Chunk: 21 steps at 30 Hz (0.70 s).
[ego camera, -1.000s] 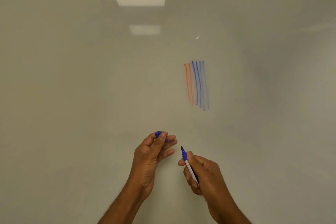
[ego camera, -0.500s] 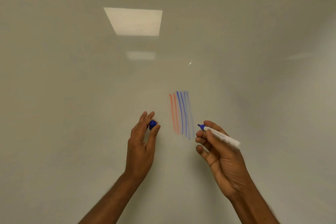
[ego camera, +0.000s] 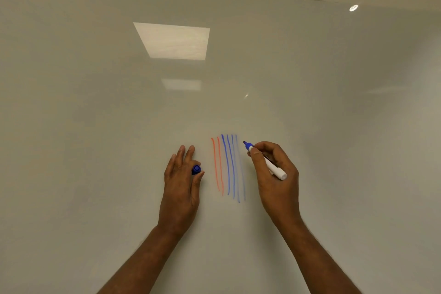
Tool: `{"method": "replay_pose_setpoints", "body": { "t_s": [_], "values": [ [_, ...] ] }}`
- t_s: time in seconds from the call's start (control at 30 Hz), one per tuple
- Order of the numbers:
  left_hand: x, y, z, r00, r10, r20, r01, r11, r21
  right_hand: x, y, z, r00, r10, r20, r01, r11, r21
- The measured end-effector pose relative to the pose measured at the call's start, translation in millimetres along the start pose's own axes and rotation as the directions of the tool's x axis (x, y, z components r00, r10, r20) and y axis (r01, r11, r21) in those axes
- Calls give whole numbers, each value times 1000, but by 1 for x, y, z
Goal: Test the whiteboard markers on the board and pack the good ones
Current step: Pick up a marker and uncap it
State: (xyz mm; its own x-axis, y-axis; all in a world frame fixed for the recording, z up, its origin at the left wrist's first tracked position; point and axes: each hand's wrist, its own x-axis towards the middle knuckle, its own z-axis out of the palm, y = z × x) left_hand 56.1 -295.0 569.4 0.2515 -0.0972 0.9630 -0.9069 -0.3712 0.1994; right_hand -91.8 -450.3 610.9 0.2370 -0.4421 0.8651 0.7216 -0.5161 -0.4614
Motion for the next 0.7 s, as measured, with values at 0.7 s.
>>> {"method": "replay_pose_setpoints", "body": {
  "t_s": [0.7],
  "values": [
    [1, -2, 7, 978, 185, -92, -166, 969, 182, -74, 65, -22, 1000, -6, -25, 1, 984, -177]
  ]
}}
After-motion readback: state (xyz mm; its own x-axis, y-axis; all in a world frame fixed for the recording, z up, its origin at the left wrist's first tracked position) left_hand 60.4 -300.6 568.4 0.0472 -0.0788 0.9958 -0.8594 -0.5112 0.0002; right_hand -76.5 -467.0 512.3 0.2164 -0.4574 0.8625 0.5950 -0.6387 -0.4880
